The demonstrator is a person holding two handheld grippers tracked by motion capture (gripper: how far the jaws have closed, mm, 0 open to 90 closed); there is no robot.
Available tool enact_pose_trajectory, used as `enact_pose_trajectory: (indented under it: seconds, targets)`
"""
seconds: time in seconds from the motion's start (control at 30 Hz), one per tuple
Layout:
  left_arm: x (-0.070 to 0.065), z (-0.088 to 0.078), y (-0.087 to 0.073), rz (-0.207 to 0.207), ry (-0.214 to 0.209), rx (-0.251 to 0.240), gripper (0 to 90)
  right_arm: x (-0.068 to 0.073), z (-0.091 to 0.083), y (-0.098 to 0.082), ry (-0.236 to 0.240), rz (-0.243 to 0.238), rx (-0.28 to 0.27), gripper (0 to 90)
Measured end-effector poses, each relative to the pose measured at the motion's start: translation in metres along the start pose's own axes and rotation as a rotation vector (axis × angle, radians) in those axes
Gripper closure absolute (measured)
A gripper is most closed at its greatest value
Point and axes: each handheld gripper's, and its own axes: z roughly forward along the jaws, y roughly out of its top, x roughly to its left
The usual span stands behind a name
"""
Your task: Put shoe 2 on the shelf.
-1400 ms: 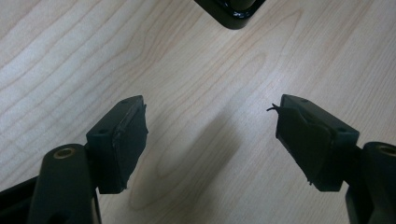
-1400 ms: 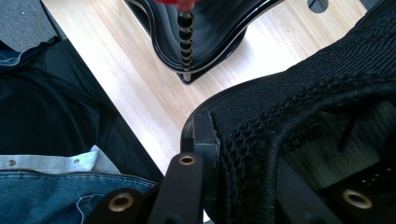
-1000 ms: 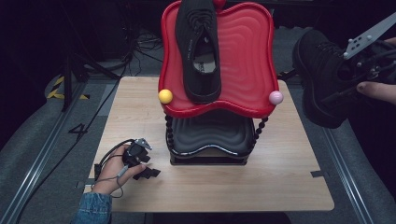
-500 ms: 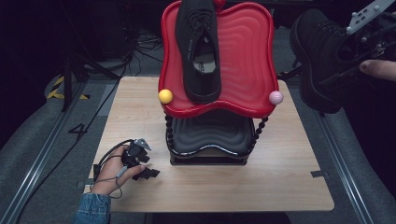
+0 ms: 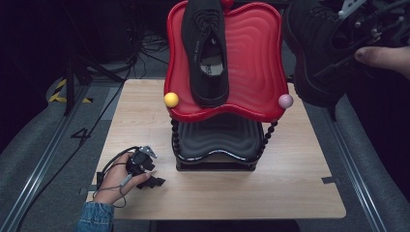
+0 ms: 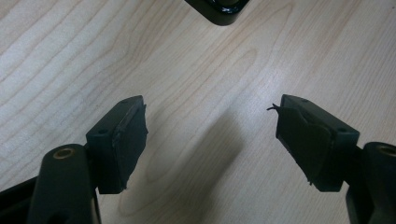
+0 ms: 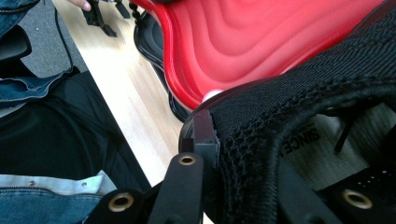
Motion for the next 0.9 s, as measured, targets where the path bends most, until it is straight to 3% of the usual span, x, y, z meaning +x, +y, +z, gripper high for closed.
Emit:
enact_pose_trajectory:
  seconds: [0.63,0.9]
  targets:
    - [0.001,-0.004,-0.007,-0.008,0.006,-0.012,25.4,0.013,0.015,0.051,0.015,-0.067,-0.002,86.0]
    - [0.000,-0.004,-0.009,-0.007,0.005,-0.014,25.4,0.017,0.030,0.069,-0.009,-0.087,0.000,86.0]
